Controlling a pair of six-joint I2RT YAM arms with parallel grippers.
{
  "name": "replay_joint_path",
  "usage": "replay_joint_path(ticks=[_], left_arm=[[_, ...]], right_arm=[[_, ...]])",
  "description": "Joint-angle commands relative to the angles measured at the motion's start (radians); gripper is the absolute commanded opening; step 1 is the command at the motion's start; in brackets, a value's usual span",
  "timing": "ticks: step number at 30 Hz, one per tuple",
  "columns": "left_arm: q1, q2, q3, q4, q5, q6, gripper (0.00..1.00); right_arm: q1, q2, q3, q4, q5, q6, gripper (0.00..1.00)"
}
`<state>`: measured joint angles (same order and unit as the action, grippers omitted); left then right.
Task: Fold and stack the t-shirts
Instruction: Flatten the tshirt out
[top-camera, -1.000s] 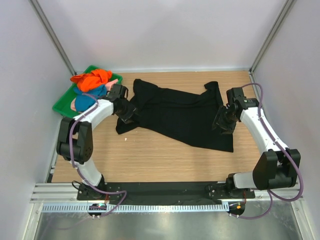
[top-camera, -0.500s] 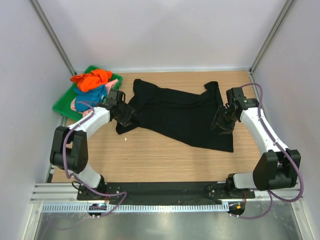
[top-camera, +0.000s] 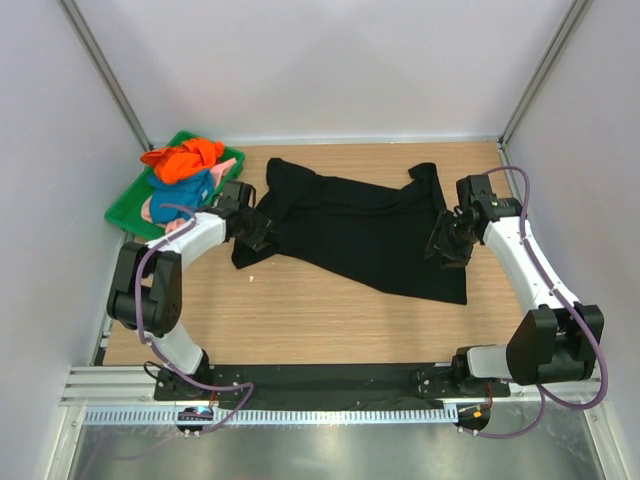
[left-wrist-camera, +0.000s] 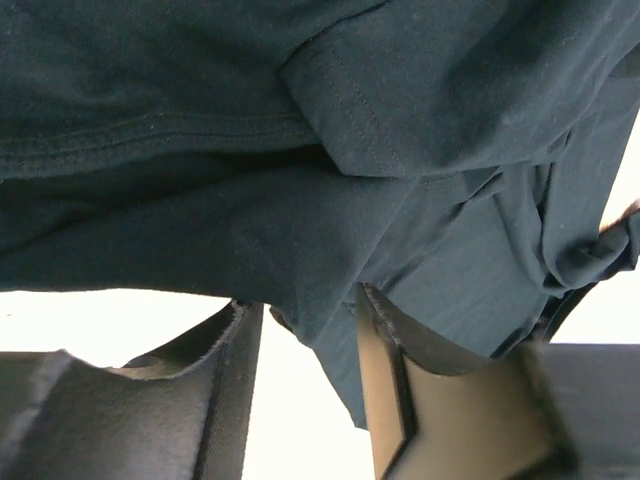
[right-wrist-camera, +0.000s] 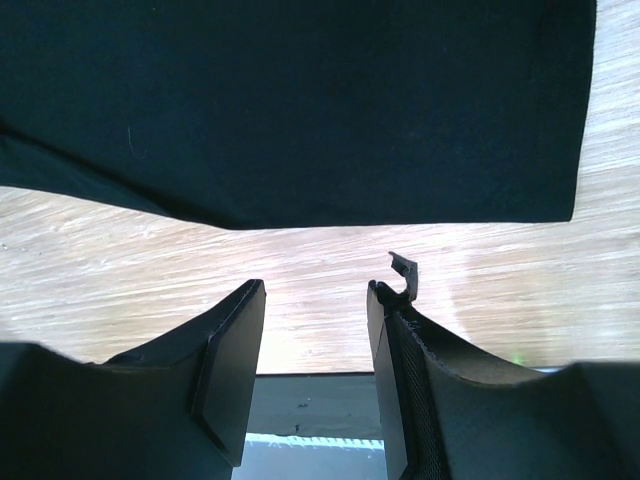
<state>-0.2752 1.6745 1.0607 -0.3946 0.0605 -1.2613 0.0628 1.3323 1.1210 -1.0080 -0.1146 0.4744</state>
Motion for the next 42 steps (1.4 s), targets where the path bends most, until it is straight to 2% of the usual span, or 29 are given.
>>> replay_joint_path(ticks=[1,4,5,7,11,14,19,26,30,42], left_arm=[[-0.004,0.022,0.039,0.043,-0.021,-0.01,0.4],[-0.001,0.037,0.053,0.048,-0.028,0.008,0.28],[0.001,0.034,0.058,0.048,-0.03,0.029,0.16],[0.011,0.018,0.065,0.033,-0.048,0.059,0.0],[0.047,-0.059,0.064,-0.056,-0.111,0.167,0.0],[0.094,-0.142,0.041,-0.085,-0.133,0.259,0.0],[0.134,-0.203,0.025,-0.107,-0.128,0.368,0.0],[0.136,-0.206,0.038,-0.089,-0.09,0.408,0.0],[0.136,-0.196,0.027,-0.078,-0.076,0.416,0.0],[0.134,-0.177,0.025,-0.079,-0.005,0.418,0.0]], right_arm=[[-0.009,-0.032,0.016,-0.01,0.015,-0.008,0.52],[-0.015,-0.024,-0.006,-0.009,0.03,-0.003,0.52],[-0.018,-0.018,-0.01,-0.01,0.038,-0.003,0.52],[-0.024,0.004,-0.024,-0.026,0.053,-0.005,0.52],[-0.032,0.016,-0.058,-0.023,0.099,-0.003,0.54],[-0.05,0.036,-0.099,0.009,0.064,0.015,0.59],[-0.188,0.07,-0.183,0.075,-0.028,0.05,0.59],[-0.342,0.128,-0.265,0.1,-0.019,0.04,0.56],[-0.35,0.14,-0.3,0.129,-0.036,0.066,0.55],[-0.37,0.172,-0.368,0.233,0.038,0.132,0.56]])
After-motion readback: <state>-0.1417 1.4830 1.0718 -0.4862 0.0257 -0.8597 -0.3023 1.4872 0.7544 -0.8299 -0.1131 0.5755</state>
